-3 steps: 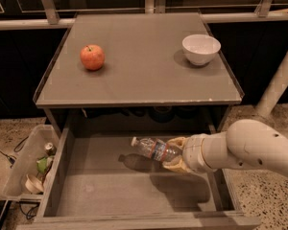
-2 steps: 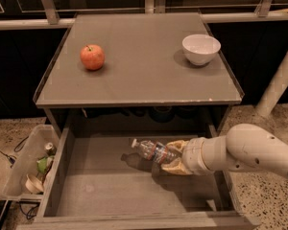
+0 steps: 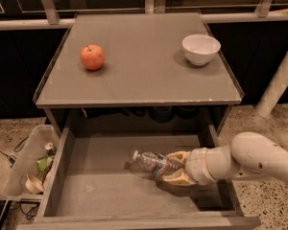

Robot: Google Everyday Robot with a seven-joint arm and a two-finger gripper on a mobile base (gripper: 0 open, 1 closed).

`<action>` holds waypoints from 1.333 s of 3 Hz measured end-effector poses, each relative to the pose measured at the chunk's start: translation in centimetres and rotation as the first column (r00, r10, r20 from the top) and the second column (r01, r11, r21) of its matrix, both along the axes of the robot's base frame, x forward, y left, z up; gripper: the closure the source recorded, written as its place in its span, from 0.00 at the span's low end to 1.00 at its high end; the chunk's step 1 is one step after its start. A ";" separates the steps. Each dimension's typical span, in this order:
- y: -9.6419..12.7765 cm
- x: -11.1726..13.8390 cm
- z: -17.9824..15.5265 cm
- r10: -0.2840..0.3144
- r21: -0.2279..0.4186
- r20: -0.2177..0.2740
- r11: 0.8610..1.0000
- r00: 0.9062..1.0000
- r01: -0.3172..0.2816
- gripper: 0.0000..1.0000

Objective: Place water bottle into top drawer

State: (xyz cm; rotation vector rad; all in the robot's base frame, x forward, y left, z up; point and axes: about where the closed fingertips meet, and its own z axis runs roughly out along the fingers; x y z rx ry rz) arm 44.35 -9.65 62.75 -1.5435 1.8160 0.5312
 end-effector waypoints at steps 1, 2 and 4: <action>0.0 -0.1 -0.1 0.004 0.002 -0.003 1.000 1.000 -0.004 0.83; 0.0 -0.1 -0.1 0.004 0.002 -0.003 1.000 1.000 -0.004 0.59; 0.0 -0.1 -0.1 0.004 0.002 -0.003 1.000 1.000 -0.004 0.13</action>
Offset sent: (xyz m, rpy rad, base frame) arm -0.0010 0.0003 -0.0010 0.0019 0.0029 0.0036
